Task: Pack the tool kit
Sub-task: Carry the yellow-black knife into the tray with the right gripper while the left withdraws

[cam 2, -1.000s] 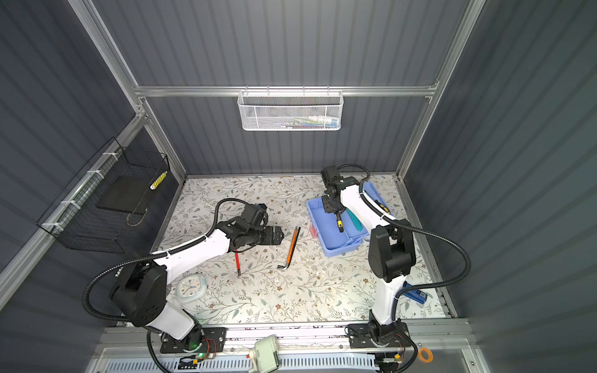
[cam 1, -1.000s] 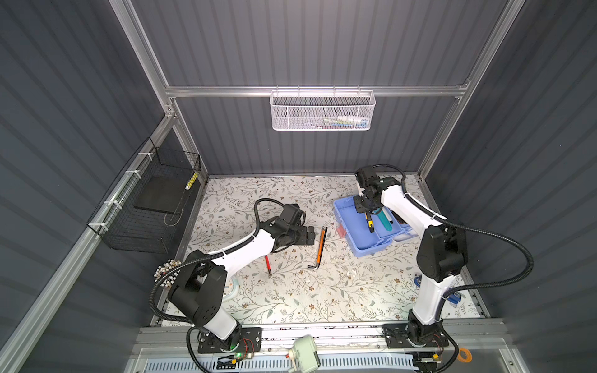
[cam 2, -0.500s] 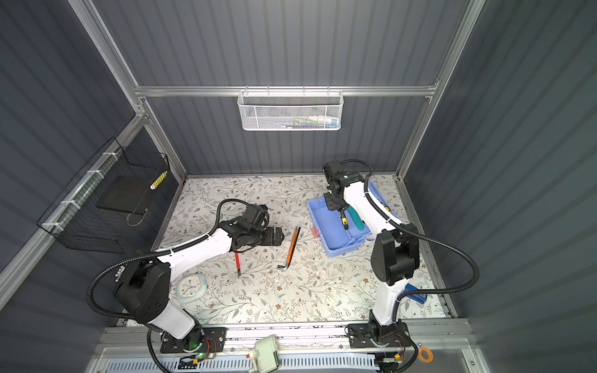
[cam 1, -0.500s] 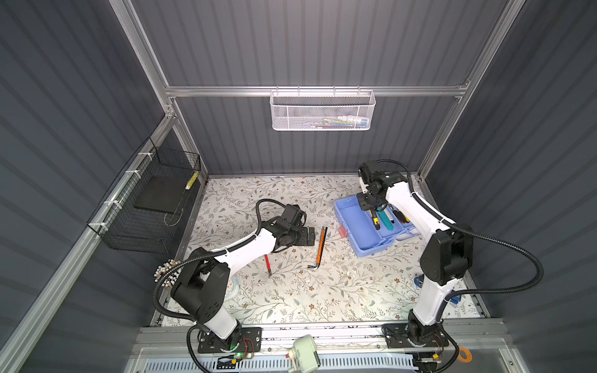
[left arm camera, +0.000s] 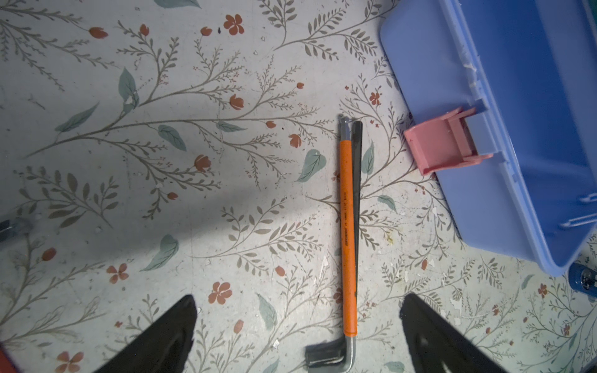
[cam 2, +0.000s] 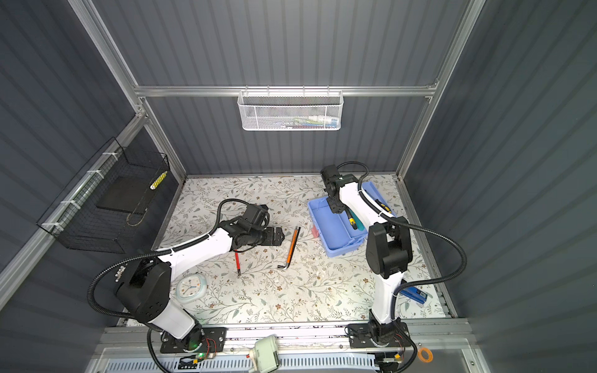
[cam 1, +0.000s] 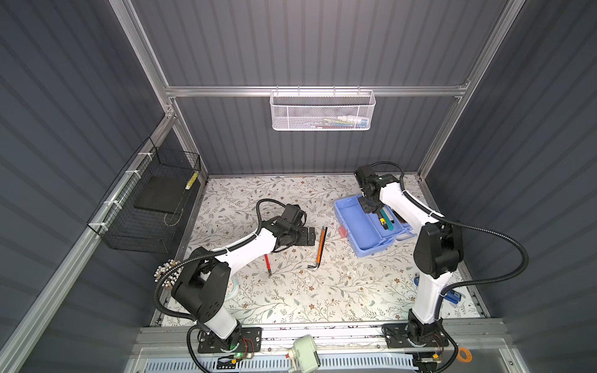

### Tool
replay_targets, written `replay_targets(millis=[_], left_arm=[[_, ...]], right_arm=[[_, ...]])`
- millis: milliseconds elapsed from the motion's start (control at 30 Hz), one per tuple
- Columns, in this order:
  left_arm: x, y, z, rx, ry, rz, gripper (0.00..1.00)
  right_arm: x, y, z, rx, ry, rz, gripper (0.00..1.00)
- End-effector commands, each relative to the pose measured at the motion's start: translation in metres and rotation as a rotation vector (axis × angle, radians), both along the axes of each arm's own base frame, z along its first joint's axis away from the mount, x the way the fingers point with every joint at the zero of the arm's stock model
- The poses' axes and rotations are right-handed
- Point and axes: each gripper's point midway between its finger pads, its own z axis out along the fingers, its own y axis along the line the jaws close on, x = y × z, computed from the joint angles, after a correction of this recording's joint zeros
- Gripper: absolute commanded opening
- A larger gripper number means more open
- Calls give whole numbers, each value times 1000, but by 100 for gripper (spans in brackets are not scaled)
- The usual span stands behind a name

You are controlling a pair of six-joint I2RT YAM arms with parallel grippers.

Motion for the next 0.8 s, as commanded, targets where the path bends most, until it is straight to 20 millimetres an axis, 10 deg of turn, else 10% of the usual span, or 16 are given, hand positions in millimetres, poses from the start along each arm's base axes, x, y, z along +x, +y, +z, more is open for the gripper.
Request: replay_targets(millis=[0,767], left_arm=[[3,-4,4,4,-3,-23,100],[1,-5,-4,13,18,-32,100]], right_arm=[[3,-11,-5,-69,-5,-14,13],[-14,6,-9,92,-28,-70,45]])
